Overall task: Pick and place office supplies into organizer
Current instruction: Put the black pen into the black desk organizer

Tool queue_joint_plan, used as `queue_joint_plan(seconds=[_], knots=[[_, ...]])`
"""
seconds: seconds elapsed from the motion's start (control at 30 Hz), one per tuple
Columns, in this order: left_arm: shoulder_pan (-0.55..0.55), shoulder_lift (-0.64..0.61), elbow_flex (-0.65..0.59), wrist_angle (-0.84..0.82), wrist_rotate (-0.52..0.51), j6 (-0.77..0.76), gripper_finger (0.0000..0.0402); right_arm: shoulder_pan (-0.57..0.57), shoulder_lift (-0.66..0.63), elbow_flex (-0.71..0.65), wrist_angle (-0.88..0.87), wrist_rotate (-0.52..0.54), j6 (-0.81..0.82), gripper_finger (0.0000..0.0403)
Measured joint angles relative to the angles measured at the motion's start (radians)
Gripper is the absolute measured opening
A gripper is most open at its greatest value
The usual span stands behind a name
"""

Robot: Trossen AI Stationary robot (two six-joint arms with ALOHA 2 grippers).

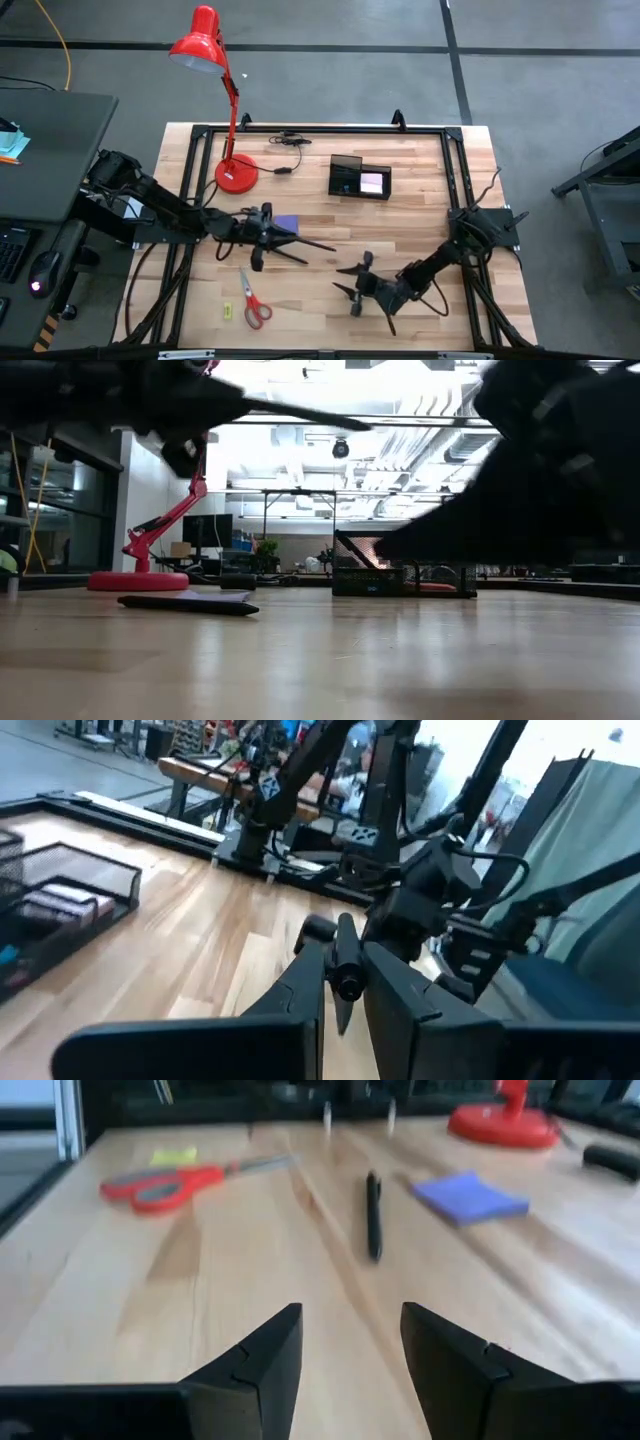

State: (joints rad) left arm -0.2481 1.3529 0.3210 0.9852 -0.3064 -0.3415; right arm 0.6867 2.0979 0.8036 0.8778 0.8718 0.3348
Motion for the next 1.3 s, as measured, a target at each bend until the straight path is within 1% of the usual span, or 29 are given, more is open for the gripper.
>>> queue_joint_plan(seconds=[0.13, 0.23, 0.33, 0.5, 0.63, 0.8, 0.93, 1.03, 1.1, 1.3], knots=[[0.034, 0.000, 0.159, -0.259, -0.043, 0.018, 0.0031, 0.036, 0.000, 0.000, -0.131, 0.000, 0.133, 0.0160], [0.093, 0.000, 0.288, -0.466, -0.056, 0.016, 0.0031, 0.056, 0.000, 0.000, -0.227, 0.012, 0.216, 0.0161], [0.160, 0.000, 0.403, -0.609, -0.050, 0.033, 0.0031, 0.075, 0.000, 0.000, -0.295, 0.051, 0.282, 0.0160], [0.285, 0.001, 0.582, -0.875, -0.045, 0.054, 0.0031, 0.096, 0.000, 0.000, -0.329, 0.086, 0.318, 0.0160], [0.380, 0.028, 0.694, -1.032, -0.027, 0.085, 0.0032, 0.100, 0.000, 0.000, -0.335, 0.089, 0.320, 0.0161], [0.510, 0.073, 0.810, -1.143, 0.086, 0.094, 0.0032, 0.099, 0.000, 0.000, -0.343, 0.090, 0.321, 0.0161], [0.590, 0.138, 0.879, -1.166, 0.152, 0.096, 0.0032, 0.093, 0.000, 0.000, -0.347, 0.091, 0.321, 0.0159], [0.630, 0.203, 0.927, -1.188, 0.211, 0.099, 0.0032, 0.093, 0.000, 0.000, -0.347, 0.091, 0.321, 0.0158], [0.644, 0.250, 0.963, -1.210, 0.220, 0.104, 0.0032, 0.093, 0.000, 0.000, -0.341, 0.092, 0.321, 0.0159], [0.655, 0.357, 1.056, -1.276, 0.198, 0.134, 0.0032, 0.093, 0.000, 0.000, -0.340, 0.090, 0.323, 0.0161]])
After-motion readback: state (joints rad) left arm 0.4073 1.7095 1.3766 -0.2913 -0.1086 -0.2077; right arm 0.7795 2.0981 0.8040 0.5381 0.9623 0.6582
